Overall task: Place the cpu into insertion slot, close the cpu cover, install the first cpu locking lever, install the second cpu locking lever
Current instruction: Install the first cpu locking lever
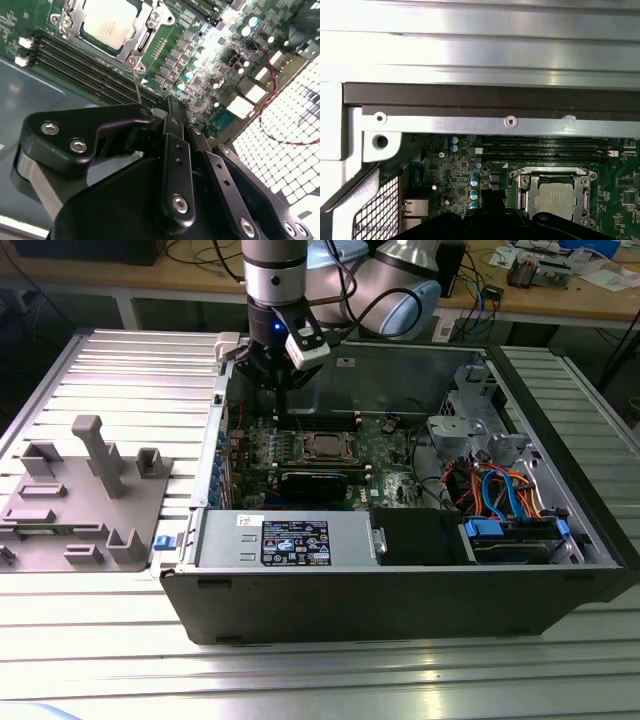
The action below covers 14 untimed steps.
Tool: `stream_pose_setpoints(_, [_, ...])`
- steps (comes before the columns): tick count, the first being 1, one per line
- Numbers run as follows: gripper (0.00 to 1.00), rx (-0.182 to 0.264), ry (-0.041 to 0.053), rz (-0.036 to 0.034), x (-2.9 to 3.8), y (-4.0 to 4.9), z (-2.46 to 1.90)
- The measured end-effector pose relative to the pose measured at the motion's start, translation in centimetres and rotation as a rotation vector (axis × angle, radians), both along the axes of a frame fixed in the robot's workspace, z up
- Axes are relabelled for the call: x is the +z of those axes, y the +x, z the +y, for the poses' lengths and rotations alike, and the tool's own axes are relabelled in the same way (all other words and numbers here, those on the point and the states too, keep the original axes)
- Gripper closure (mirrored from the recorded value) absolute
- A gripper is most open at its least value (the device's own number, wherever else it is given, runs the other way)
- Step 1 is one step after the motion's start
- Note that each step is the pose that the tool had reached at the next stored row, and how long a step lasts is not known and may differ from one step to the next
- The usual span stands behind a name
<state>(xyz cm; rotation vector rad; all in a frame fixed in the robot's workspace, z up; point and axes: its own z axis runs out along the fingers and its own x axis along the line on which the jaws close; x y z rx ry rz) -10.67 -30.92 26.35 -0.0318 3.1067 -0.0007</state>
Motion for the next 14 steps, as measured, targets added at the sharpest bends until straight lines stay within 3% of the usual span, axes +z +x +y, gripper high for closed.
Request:
stream_pose_setpoints(6, [0.89, 0.007, -0.0003, 0.0001, -0.32, 0.03, 0.59])
stream_pose_setpoints(14, [0.89, 0.010, -0.0008, 0.0008, -0.36, 0.84, 0.66])
